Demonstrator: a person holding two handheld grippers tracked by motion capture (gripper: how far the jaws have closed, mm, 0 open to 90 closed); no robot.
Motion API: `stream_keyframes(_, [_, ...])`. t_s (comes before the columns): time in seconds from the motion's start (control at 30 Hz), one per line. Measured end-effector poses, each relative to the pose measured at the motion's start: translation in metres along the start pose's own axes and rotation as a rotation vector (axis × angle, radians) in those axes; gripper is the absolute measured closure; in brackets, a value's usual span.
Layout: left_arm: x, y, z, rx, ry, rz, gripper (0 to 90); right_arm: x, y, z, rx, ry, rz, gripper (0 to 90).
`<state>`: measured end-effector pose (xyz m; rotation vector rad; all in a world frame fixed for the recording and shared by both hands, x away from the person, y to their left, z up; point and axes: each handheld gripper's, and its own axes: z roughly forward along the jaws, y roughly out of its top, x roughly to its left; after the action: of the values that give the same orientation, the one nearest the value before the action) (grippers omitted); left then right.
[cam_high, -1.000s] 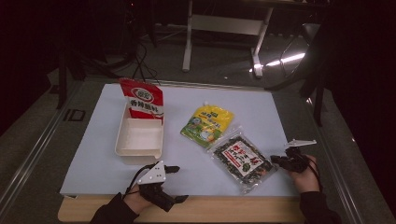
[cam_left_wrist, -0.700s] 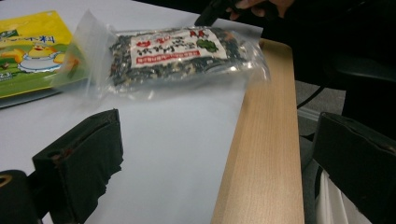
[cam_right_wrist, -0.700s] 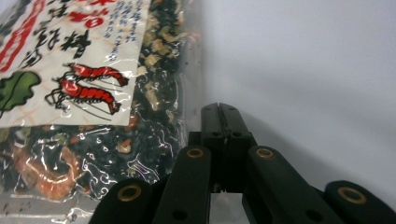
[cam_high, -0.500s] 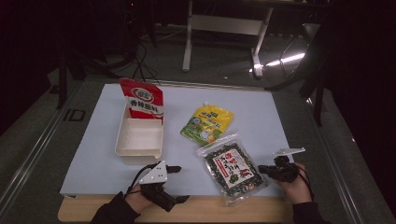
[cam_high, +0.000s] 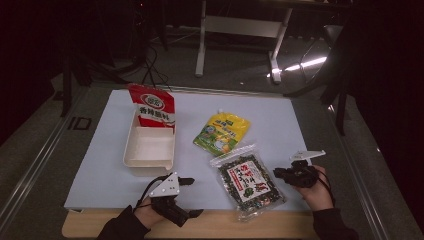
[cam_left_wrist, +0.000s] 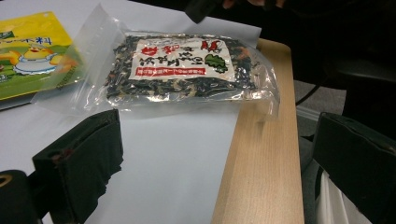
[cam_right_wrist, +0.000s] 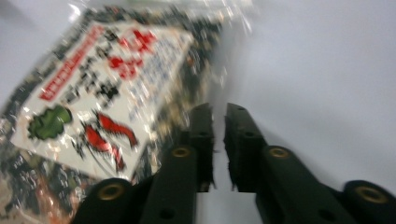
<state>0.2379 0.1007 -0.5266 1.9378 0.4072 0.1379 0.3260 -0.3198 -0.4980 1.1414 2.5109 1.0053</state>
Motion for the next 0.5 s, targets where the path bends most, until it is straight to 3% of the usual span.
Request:
stream_keyframes(0.13, [0.000,0.000,0.000,0.000,0.001,0.000,3.1,-0.002,0.013,0.004,-0.018,0.008,-0.039,71.4])
stream_keyframes(0.17, [0.000,0.000,0.000,0.000,0.002,0.001,3.1,-0.006,0.025,0.008,-0.018,0.009,-0.066,70.4])
stream_keyframes(0.5, [0.000,0.000,-0.001,-0.001,0.003,0.002,3.1,-0.023,0.064,0.030,0.003,0.019,-0.093,66.3])
